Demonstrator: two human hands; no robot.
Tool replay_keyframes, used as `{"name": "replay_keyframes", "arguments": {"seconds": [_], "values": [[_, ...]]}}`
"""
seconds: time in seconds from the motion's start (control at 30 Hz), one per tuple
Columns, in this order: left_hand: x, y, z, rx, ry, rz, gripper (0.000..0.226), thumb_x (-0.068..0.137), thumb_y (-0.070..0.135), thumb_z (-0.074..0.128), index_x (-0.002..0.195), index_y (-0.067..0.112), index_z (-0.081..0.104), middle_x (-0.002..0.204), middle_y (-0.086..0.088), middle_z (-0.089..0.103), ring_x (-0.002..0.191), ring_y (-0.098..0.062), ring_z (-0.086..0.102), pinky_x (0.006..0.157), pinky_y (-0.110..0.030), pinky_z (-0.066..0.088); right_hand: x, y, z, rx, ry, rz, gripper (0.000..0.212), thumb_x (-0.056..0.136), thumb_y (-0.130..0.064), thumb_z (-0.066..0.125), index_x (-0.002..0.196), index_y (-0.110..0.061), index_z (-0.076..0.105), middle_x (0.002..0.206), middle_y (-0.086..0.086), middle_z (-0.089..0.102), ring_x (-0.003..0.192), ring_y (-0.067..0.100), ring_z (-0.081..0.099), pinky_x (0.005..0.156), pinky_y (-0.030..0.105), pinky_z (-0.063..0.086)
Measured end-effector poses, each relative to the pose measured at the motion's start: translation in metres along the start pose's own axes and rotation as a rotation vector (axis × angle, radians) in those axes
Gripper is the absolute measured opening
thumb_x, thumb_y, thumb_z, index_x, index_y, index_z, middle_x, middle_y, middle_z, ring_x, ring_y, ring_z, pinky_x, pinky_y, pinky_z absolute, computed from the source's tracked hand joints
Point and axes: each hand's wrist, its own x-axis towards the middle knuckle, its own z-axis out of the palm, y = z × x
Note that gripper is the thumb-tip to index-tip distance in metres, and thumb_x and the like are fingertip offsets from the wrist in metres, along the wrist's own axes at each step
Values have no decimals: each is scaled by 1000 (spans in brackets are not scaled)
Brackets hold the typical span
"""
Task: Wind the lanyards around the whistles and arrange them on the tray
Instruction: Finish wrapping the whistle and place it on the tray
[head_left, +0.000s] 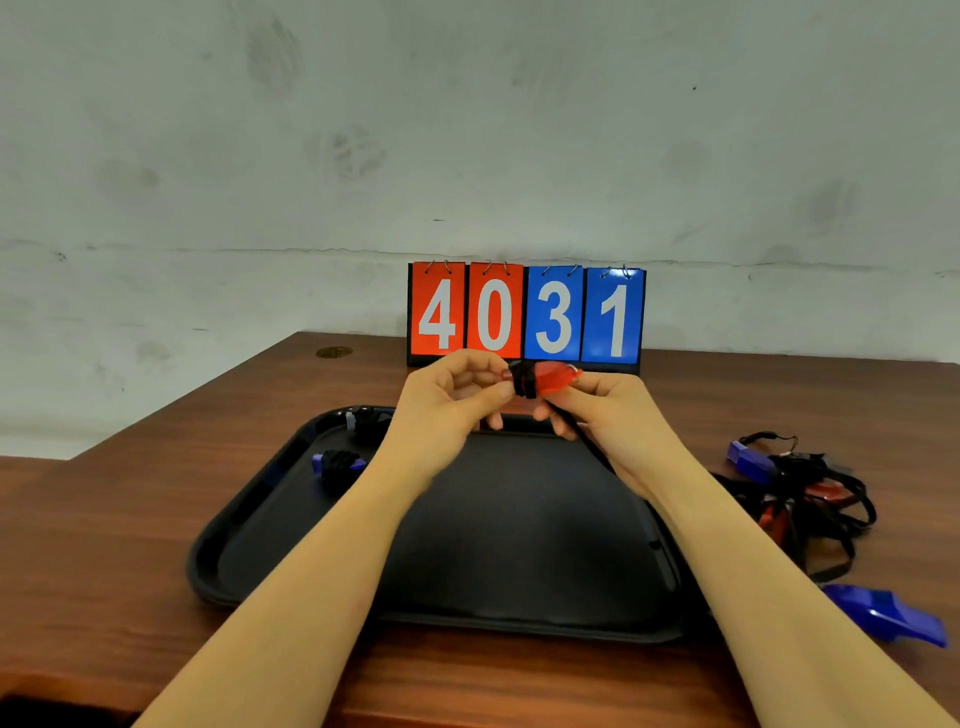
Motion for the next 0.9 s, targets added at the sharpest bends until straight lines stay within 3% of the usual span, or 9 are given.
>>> {"name": "replay_keyframes", "arguments": {"seconds": [0.17, 0.33, 0.5, 0.57, 0.67, 0.73, 0.9], "values": [[4, -4, 0, 27, 136, -41, 12, 84, 8, 63, 87, 19, 62, 76, 2, 64, 51, -2, 55, 54, -11, 46, -1, 1, 5, -118, -86, -51, 15, 89, -15, 58, 94, -12, 72, 68, -1, 67, 55, 6, 52, 55, 18, 45], [8, -8, -1, 181, 224, -38, 8, 87, 11, 61, 90, 18, 59, 81, 6, 61, 58, -4, 55, 55, -9, 47, -4, -4, 3, -209, -140, -96, 25, 89, -19, 57, 70, -8, 69, 58, -10, 64, 55, 10, 49, 77, 27, 51], [10, -16, -1, 407, 228, 2, 10, 88, 11, 59, 93, 19, 56, 84, 10, 58, 75, 0, 54, 65, -9, 41, -8, -10, 5, -135, -216, -99, 26, 88, -16, 58, 65, -16, 71, 81, 9, 71, 52, 8, 46, 68, 22, 49], [11, -19, -2, 450, 234, 5, 11, 88, 11, 58, 94, 20, 56, 88, 8, 59, 78, -1, 54, 65, -9, 40, -11, -12, 4, -147, -217, -113, 22, 88, -15, 58, 70, -11, 71, 83, 6, 72, 55, 10, 48, 67, 19, 49], [10, -21, -2, 515, 207, 18, 12, 88, 11, 58, 95, 21, 56, 90, 8, 59, 82, -3, 54, 67, -9, 39, -11, -8, 8, -394, -99, -217, 13, 89, -20, 58, 86, -15, 70, 78, -6, 68, 69, 3, 57, 72, 12, 47], [9, -21, -1, 540, 174, 27, 13, 89, 11, 58, 94, 22, 56, 88, 10, 58, 81, -2, 54, 67, -10, 39, -9, -3, 11, -576, 14, -346, 11, 91, -19, 55, 95, -18, 65, 85, -11, 61, 82, 0, 57, 75, 8, 43], [7, -16, 1, 543, 58, 63, 14, 89, 12, 58, 95, 24, 55, 83, 16, 55, 74, 2, 52, 65, -7, 40, -5, 6, 8, -682, 166, -428, 15, 95, -23, 47, 103, -15, 56, 95, -6, 58, 93, 7, 55, 77, 23, 51]]}}
